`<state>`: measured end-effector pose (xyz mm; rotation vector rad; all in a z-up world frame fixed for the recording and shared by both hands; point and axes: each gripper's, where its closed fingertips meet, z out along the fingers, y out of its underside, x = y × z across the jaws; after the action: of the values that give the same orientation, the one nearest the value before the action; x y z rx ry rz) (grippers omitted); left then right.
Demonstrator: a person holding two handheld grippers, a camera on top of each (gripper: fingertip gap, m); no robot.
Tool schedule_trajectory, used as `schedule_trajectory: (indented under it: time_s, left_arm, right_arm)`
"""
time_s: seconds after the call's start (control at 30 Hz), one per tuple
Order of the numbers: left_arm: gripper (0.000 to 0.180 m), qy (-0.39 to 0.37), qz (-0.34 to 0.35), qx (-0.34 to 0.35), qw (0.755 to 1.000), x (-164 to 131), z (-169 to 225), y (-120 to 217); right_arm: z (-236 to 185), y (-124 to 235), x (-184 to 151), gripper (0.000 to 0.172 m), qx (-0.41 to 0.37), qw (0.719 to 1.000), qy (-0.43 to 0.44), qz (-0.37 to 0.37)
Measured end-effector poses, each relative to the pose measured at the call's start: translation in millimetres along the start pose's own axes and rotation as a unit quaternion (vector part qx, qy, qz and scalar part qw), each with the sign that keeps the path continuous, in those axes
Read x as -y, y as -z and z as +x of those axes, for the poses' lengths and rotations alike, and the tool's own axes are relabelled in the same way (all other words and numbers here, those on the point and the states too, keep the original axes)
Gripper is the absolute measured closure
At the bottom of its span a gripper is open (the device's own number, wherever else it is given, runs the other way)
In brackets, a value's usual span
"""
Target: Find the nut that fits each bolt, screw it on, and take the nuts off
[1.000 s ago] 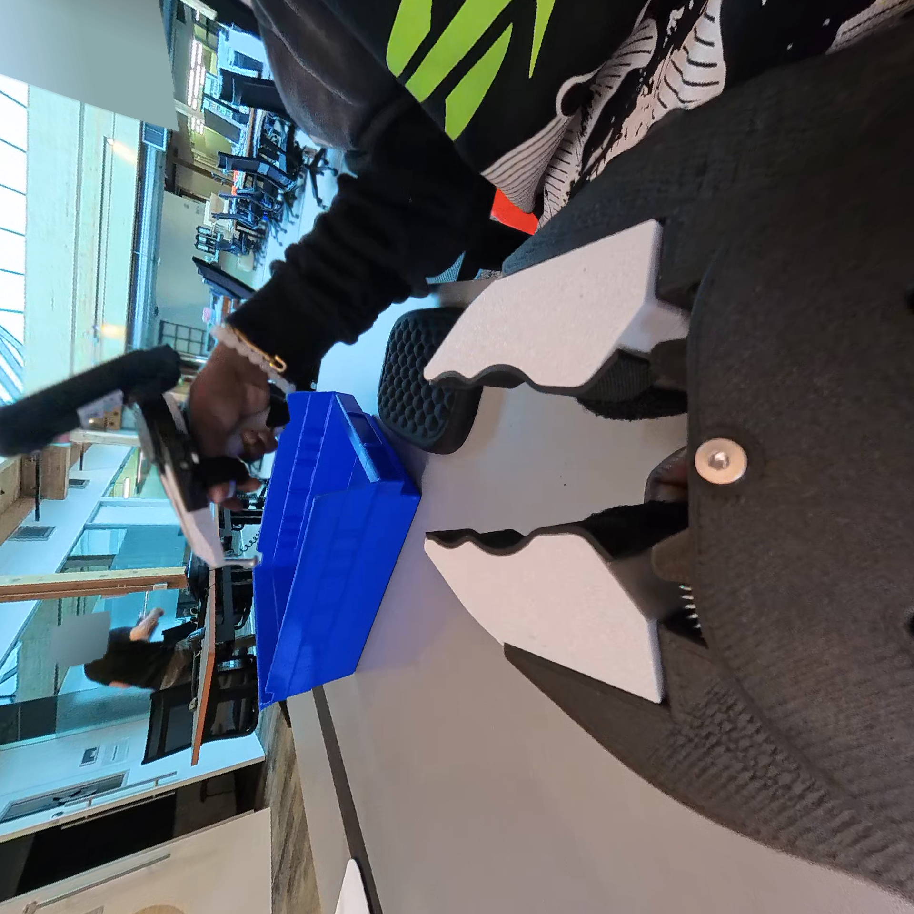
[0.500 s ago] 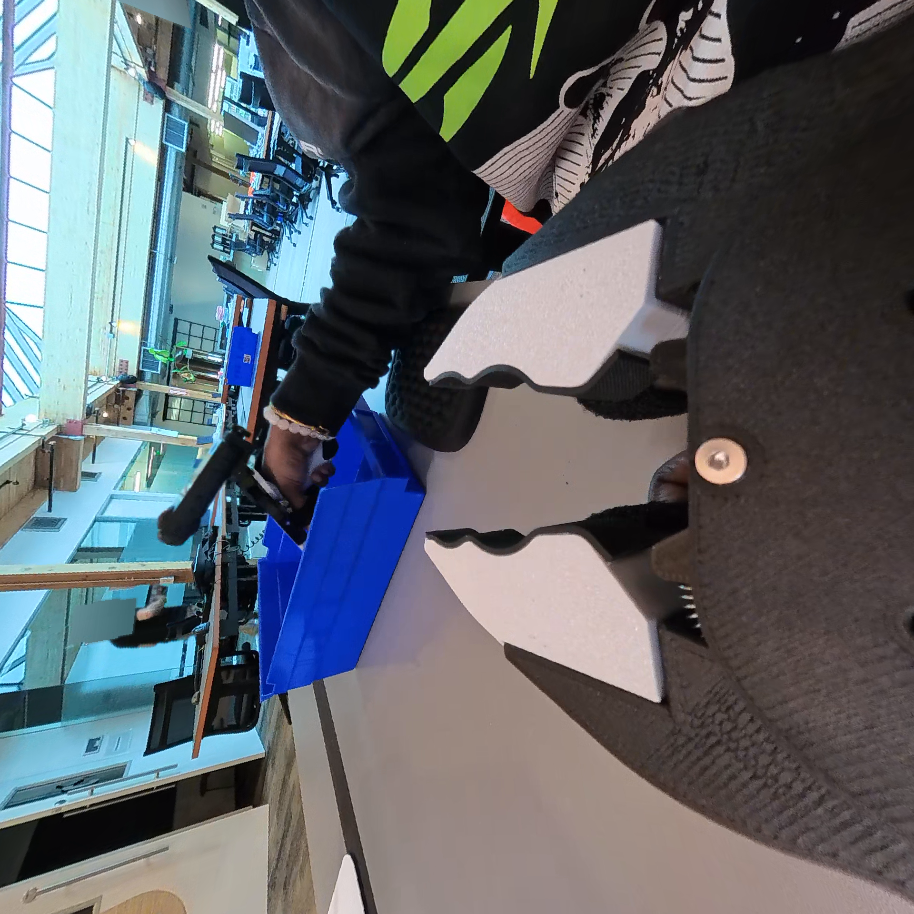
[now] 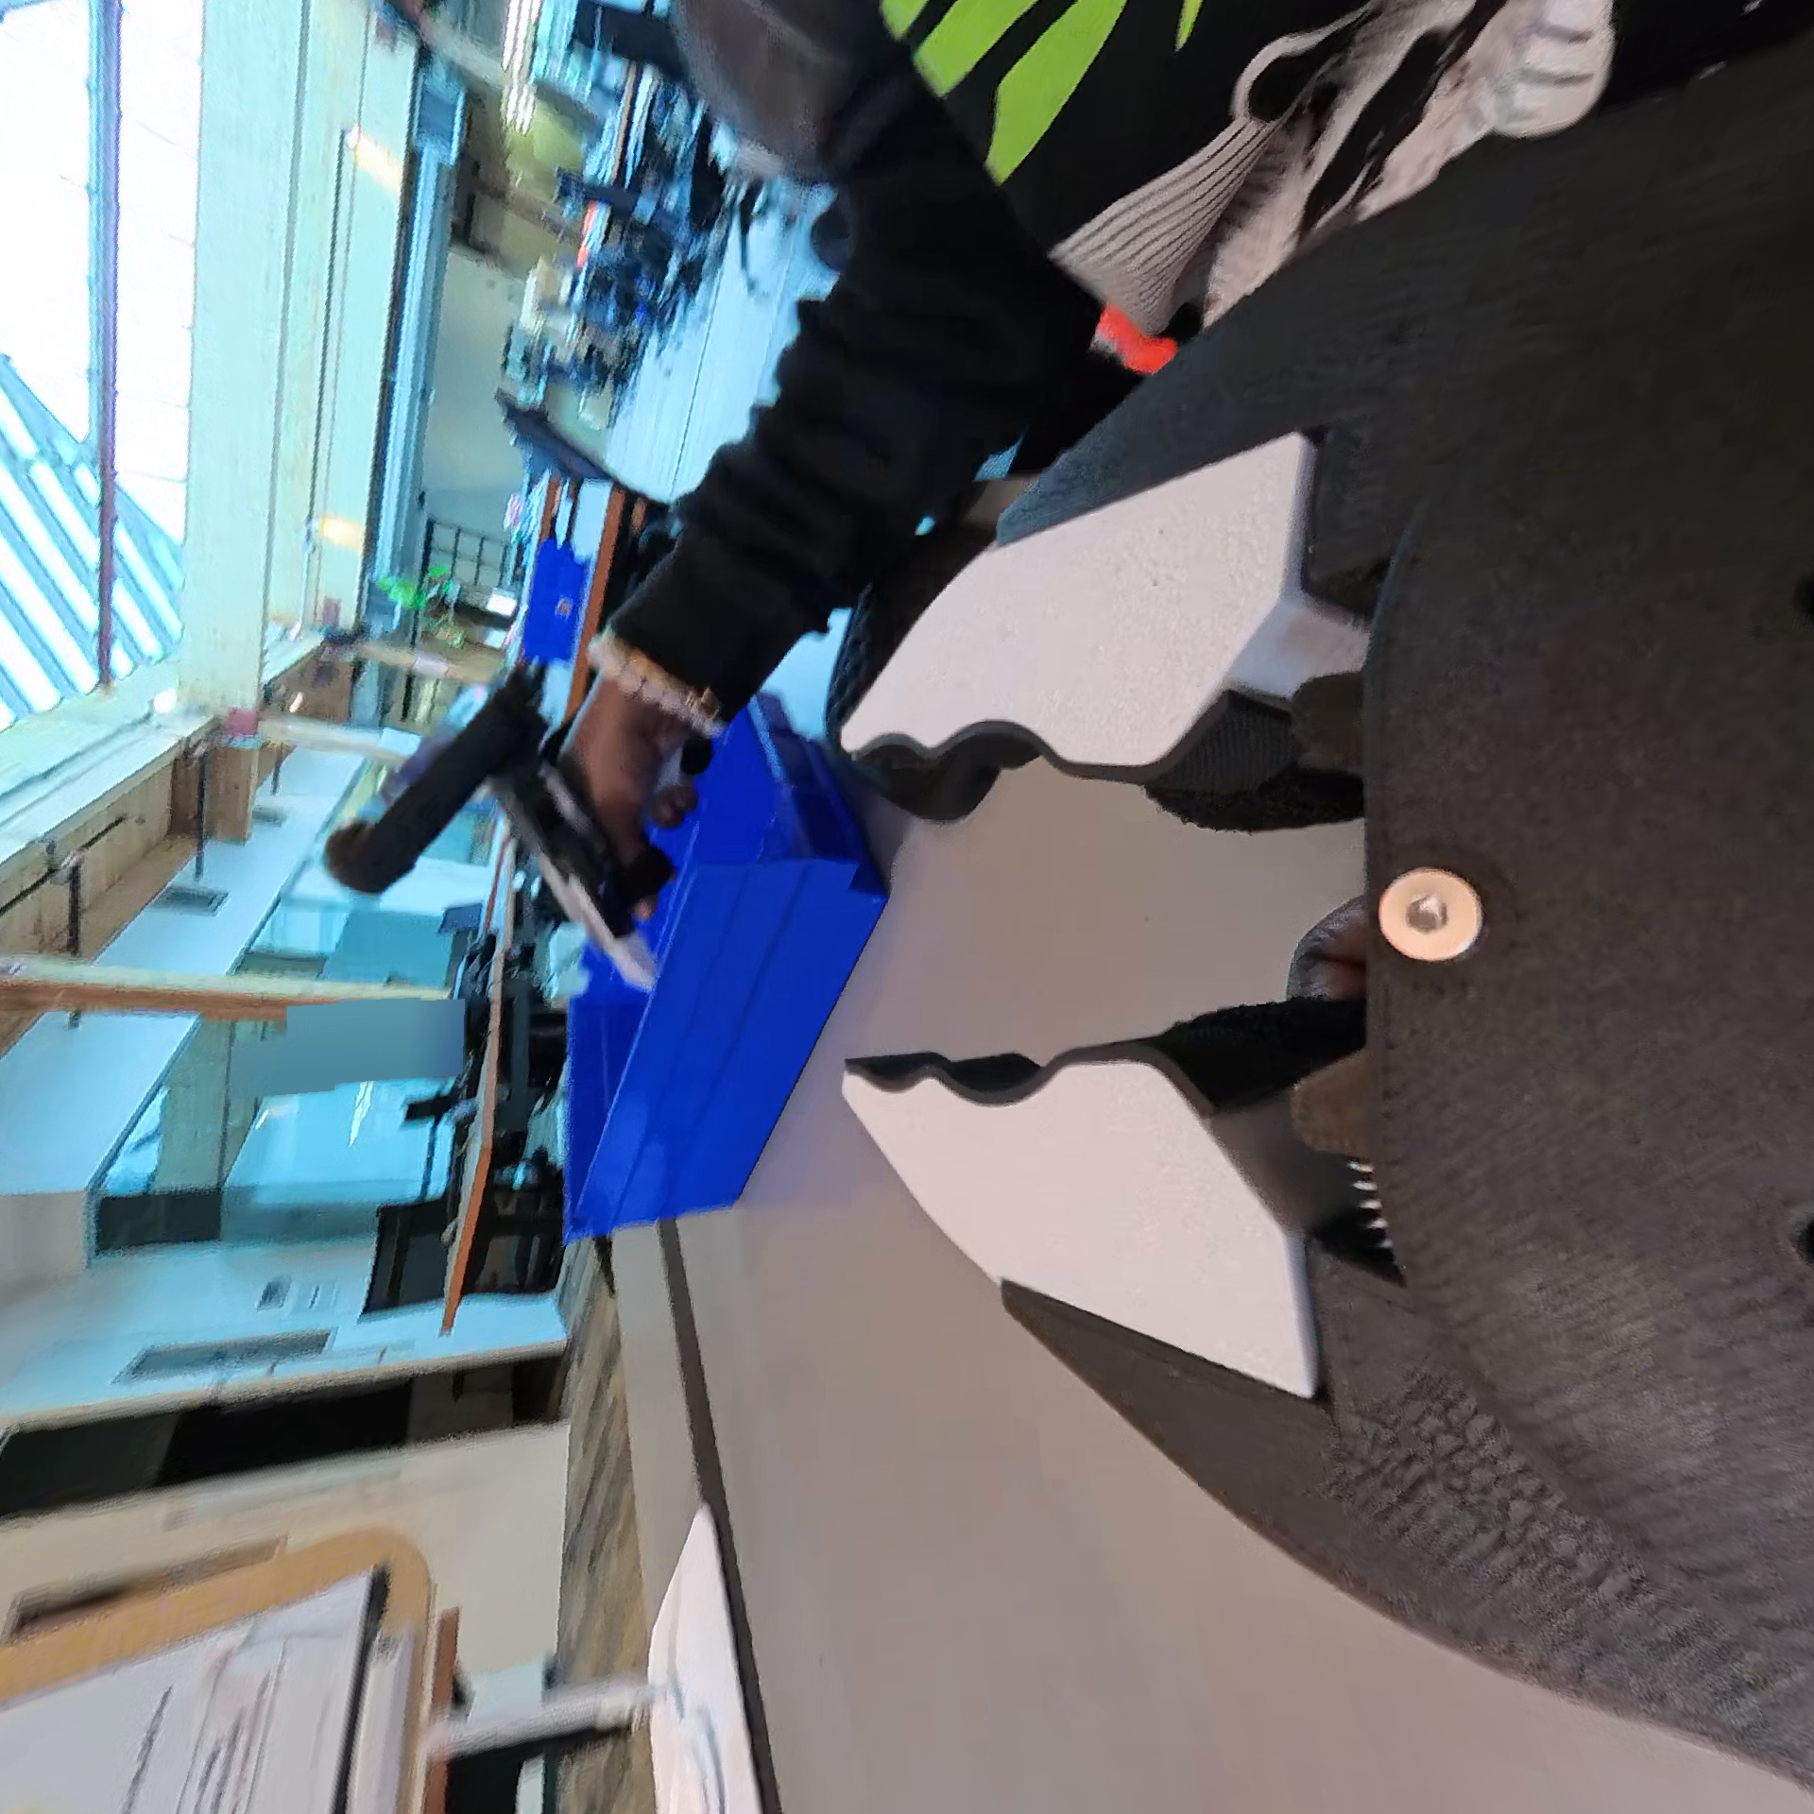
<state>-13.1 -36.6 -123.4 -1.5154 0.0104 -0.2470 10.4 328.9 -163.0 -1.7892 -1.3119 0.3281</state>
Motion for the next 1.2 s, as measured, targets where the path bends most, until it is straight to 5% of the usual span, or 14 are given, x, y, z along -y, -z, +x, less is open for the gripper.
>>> schedule_trajectory:
  time_s: [0.1,0.23,0.37,0.53,0.7,0.77,0.9,1.2]
  left_arm:
    - [0.124,-0.034,0.033,0.133,0.990,25,-27,19]
    - [0.121,-0.121,0.065,0.342,0.929,65,-62,73]
    - [0.110,-0.127,0.000,0.461,0.879,54,-95,115]
    - [0.105,-0.050,-0.090,0.488,0.867,11,-128,130]
    - [0.123,-0.036,-0.142,0.483,0.863,-9,-141,125]
    - [0.140,-0.043,-0.151,0.476,0.865,-9,-143,121]
    - [0.157,-0.057,-0.172,0.473,0.862,-11,-148,116]
    - [0.157,-0.098,-0.219,0.418,0.876,-16,-148,72]
  right_arm:
    - [-4,25,9,0.125,-0.038,0.999,0.024,0.023]
    - [-14,55,17,0.119,-0.062,0.996,0.031,0.055]
    - [-33,82,24,0.121,-0.042,0.993,-0.013,0.111]
    - [-95,112,28,0.088,0.119,0.969,-0.111,0.187]
    - [-147,94,-14,0.073,0.144,0.980,-0.071,0.116]
    - [-151,77,-29,0.086,0.118,0.990,-0.032,0.073]
    - [-147,64,-36,0.147,0.076,0.996,0.030,0.048]
    - [-159,59,-27,0.148,0.065,0.993,0.086,0.047]
